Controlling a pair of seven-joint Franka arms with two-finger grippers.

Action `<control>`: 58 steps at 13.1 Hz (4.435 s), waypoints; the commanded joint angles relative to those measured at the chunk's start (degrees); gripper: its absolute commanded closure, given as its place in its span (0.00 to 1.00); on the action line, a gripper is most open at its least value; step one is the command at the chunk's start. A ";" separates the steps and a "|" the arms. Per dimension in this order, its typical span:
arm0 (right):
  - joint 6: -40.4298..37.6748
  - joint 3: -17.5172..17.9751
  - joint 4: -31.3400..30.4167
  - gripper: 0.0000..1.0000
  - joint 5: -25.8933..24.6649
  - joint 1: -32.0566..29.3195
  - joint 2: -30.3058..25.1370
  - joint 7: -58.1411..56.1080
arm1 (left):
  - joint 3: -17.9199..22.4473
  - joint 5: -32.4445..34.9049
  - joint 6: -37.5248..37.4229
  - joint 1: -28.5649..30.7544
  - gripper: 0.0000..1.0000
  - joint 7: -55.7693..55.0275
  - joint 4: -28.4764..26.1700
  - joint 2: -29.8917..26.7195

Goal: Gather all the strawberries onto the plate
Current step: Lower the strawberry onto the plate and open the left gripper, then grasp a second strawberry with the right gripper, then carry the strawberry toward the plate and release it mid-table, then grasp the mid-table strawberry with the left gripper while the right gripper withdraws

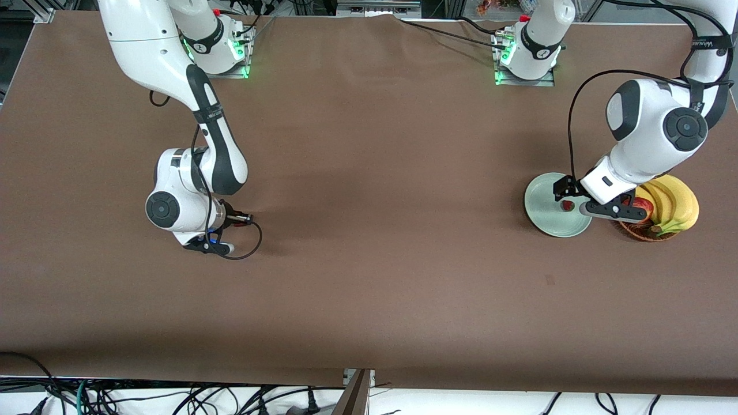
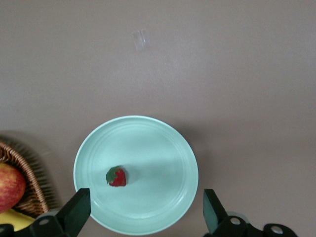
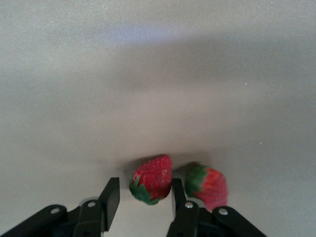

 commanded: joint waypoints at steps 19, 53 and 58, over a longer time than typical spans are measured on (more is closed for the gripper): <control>2.54 17.95 24.52 0.79 7.31 10.20 6.36 42.24 | 0.68 -3.76 -5.07 0.13 0.00 1.36 -0.58 -3.90; 2.22 -12.28 -5.34 0.10 2.65 9.60 -2.67 -22.40 | -27.18 18.91 -3.13 -8.40 0.00 -61.05 34.39 34.50; 2.59 -11.83 -8.78 0.20 2.74 9.60 -4.26 -22.40 | -25.42 19.09 -2.61 -8.74 0.00 -57.88 36.15 39.86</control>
